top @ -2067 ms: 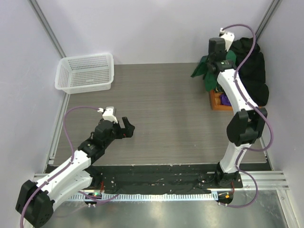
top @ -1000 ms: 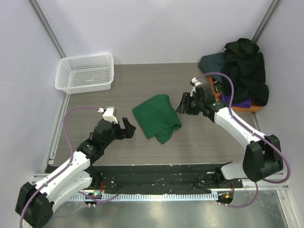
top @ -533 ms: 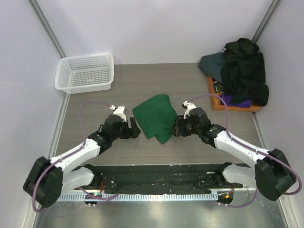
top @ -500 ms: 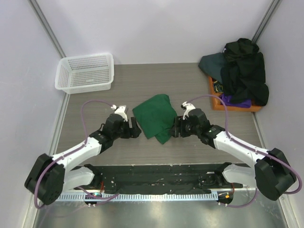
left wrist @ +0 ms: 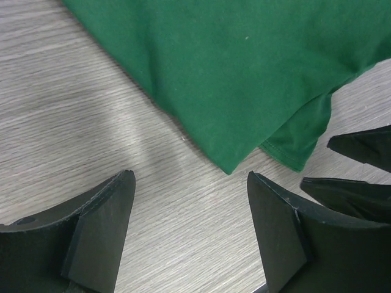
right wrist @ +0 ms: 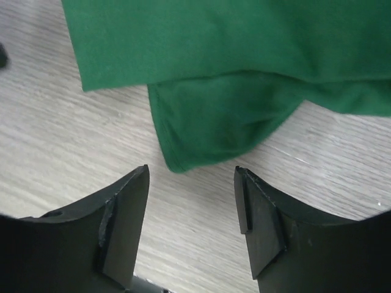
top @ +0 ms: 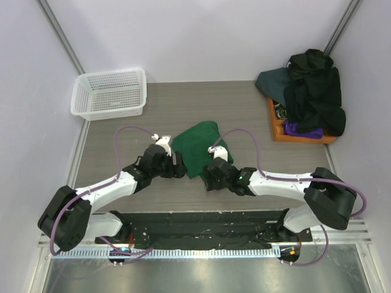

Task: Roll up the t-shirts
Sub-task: Flatten out the T-shirt at the center of the board.

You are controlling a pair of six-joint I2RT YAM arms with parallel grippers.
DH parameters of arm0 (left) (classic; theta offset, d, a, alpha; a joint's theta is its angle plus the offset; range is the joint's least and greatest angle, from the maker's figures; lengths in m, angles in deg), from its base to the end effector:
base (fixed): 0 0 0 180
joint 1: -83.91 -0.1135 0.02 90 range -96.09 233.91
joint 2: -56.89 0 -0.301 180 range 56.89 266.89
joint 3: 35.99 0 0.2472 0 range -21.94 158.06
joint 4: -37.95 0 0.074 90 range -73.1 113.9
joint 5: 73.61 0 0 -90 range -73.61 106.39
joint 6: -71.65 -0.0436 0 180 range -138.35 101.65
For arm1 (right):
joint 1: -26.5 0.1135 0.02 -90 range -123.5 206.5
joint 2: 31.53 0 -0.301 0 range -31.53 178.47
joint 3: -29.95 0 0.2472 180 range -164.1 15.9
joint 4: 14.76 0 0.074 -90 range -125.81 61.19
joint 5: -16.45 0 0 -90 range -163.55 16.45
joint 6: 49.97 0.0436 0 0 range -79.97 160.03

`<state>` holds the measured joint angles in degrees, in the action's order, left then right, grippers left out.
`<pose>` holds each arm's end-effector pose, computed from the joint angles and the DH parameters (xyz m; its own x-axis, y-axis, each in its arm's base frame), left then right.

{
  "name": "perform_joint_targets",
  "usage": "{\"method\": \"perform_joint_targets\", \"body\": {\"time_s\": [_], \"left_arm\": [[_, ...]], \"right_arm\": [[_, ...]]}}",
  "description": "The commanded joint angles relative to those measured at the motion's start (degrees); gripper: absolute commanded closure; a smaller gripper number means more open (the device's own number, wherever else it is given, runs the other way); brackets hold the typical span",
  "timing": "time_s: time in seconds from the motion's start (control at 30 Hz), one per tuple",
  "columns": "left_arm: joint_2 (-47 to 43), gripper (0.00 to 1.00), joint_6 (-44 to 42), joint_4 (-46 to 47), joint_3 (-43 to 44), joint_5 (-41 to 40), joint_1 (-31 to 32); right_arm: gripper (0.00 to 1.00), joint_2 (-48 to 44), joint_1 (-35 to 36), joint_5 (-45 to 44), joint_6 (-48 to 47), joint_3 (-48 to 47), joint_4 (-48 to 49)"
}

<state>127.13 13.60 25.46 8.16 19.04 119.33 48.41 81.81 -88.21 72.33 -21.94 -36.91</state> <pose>0.1880 -0.1362 0.2148 -0.7532 -0.1130 -0.6481 0.2473 0.8642 -0.4381 0.1570 0.2075 0.2044 -0.7454 -0.1686 -0.6450 -0.3608 0.9156 0.1777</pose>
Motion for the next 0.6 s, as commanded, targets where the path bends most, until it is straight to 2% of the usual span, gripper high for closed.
{"method": "perform_joint_targets", "body": {"time_s": [0.0,0.2,0.23,0.27,0.47,0.57], "left_arm": [[1.3,0.22,-1.4,2.7,2.7,0.1,1.0],[2.6,0.22,-1.4,2.3,3.4,-0.1,1.4],[3.3,0.22,-1.4,2.3,3.5,-0.1,1.4],[3.7,0.22,-1.4,2.3,3.9,-0.1,1.6],[7.7,0.25,-1.3,1.5,5.8,-0.8,2.2],[10.2,0.28,-1.1,1.2,7.2,-0.9,2.8]], "right_arm": [[0.37,3.1,2.9,-11.0,2.5,-4.8,0.4],[0.50,7.8,3.2,-14.0,1.6,-7.2,0.0],[0.59,8.4,3.1,-14.0,1.5,-7.5,-0.2],[0.64,8.3,3.2,-14.2,1.3,-7.5,-0.3],[0.71,5.5,3.4,-11.7,1.0,-4.5,1.6],[0.80,5.6,3.6,-11.6,1.4,-3.6,1.9]]}}
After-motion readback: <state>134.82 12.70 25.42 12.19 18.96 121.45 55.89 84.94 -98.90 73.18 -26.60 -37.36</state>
